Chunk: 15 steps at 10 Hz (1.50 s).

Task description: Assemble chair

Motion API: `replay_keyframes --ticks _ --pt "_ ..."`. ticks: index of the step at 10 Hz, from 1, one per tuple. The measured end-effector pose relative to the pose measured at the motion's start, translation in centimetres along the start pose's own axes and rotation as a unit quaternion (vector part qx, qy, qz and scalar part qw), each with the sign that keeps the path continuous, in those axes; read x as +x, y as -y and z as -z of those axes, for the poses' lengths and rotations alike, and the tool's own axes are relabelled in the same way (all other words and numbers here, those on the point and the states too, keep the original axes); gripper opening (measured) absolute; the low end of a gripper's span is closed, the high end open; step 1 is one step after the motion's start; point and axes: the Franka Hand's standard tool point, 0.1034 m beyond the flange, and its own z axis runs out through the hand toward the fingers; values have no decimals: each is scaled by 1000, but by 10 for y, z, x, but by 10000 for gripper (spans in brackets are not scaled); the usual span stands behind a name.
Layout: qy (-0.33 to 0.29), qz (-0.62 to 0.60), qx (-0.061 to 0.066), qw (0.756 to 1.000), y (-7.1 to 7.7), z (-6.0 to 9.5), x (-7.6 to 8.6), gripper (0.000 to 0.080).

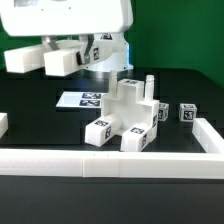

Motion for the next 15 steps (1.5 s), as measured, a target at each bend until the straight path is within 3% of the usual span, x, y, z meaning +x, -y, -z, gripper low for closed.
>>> replay_keyframes --ticks 1,3,4,5,8,9,10,12,15 --pt "0 -3 1 1000 9 2 -8 284" --pt "3 -32 3 999 46 1 -24 284" --pt "4 -41 1 999 62 -3 -28 284" --pt "4 -37 0 999 70 -7 -27 284" --pt "6 -36 -2 999 66 -9 -28 284" --pt "9 -32 -7 999 66 -15 -29 284" --pt "9 -28 -16 999 72 -18 -32 284" --pt "12 -15 -20 1000 83 -28 -39 284" --pt "14 -15 -19 1000 83 -29 -40 285"
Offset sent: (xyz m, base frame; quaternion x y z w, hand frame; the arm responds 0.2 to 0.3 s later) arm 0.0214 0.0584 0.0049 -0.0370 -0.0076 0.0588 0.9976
